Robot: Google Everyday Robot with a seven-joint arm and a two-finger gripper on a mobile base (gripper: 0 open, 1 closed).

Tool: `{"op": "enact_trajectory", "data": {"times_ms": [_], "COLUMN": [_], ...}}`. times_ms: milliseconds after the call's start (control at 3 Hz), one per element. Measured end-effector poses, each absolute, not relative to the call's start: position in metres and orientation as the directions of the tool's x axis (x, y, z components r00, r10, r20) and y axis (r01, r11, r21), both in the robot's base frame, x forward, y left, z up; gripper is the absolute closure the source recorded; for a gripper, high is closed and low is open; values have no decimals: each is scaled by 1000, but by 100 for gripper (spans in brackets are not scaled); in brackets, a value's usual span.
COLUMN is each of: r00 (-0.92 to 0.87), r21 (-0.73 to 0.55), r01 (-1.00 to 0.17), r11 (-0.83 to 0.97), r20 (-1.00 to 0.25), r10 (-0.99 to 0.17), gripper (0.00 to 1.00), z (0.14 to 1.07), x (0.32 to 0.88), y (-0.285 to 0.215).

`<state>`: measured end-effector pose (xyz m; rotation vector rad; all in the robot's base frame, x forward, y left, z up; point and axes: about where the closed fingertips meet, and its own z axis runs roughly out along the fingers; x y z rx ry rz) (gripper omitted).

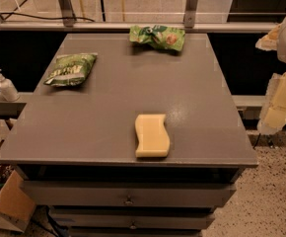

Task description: Move sponge near green jalapeno chip bag

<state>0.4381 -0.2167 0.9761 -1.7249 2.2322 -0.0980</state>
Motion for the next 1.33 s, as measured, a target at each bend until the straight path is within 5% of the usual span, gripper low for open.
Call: {"op": "enact_trajectory", "data": {"times_ms": [667, 1333], "r00": [-213, -184], "r21": [-232, -135], "r01": [-934, -951], "r11": [273, 279], "r20": [-256, -478], "r10": [-943, -859], "gripper": [0, 0], "z": [953, 865], "x": [438, 454], "y": [-201, -112]}}
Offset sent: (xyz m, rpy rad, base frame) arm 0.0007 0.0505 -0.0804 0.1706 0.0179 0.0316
